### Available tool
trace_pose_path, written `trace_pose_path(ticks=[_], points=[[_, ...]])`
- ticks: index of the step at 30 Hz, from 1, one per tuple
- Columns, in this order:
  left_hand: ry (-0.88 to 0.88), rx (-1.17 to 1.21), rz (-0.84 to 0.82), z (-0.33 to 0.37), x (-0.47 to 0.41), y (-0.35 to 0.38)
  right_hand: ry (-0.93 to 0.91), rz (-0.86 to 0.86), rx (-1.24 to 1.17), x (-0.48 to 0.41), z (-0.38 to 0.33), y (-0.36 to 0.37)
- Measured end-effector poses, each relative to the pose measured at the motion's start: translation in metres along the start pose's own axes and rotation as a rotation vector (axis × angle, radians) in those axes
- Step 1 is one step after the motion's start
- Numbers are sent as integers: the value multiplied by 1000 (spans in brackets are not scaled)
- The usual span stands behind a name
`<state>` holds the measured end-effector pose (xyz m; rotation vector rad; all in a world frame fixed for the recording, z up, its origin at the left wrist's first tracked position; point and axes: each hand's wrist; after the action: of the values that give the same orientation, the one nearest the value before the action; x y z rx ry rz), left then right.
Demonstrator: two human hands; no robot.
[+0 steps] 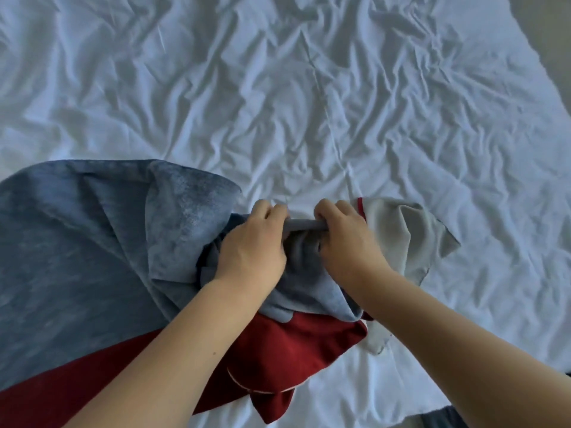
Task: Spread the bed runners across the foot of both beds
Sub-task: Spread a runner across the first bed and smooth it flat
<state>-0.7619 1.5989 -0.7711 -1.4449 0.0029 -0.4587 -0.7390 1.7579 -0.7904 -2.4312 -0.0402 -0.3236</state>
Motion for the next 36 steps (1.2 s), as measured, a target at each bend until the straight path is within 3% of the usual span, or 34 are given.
trace_pose_path(ticks=[2, 6, 12, 15, 18, 21, 28, 33, 36], points=[[46, 56, 40, 23, -16, -17, 1, 163, -68, -11, -8, -29], [297, 171, 210, 67, -73, -56, 16, 458, -146, -47, -26, -109], [527, 389, 355, 118, -144, -111, -74, 707, -145, -115, -30, -219], [512, 361, 285, 130, -164, -110, -66, 754, -131, -141, -18, -241], [362, 184, 68, 120, -165, -80, 8, 591, 87, -164, 1, -229], [286, 12, -4, 91, -152, -36, 83, 349, 268, -171, 15, -186], [-39, -135, -88, 24, -119, 22, -143, -188, 323, -136, 28, -55], [-58, -124, -52, -12, -104, 37, -168, -203, 410, -117, 26, -6], [-60, -102, 107, -24, -95, 31, -202, -199, 455, -121, 17, 2]])
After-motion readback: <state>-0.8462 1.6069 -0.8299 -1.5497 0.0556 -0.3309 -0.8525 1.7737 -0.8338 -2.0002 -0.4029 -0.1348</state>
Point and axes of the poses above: each hand's wrist, its own x-axis away from the middle knuckle, its own y-axis out of the palm, z = x × y, and after that the axes turned 15 degrees about -x, right-handed
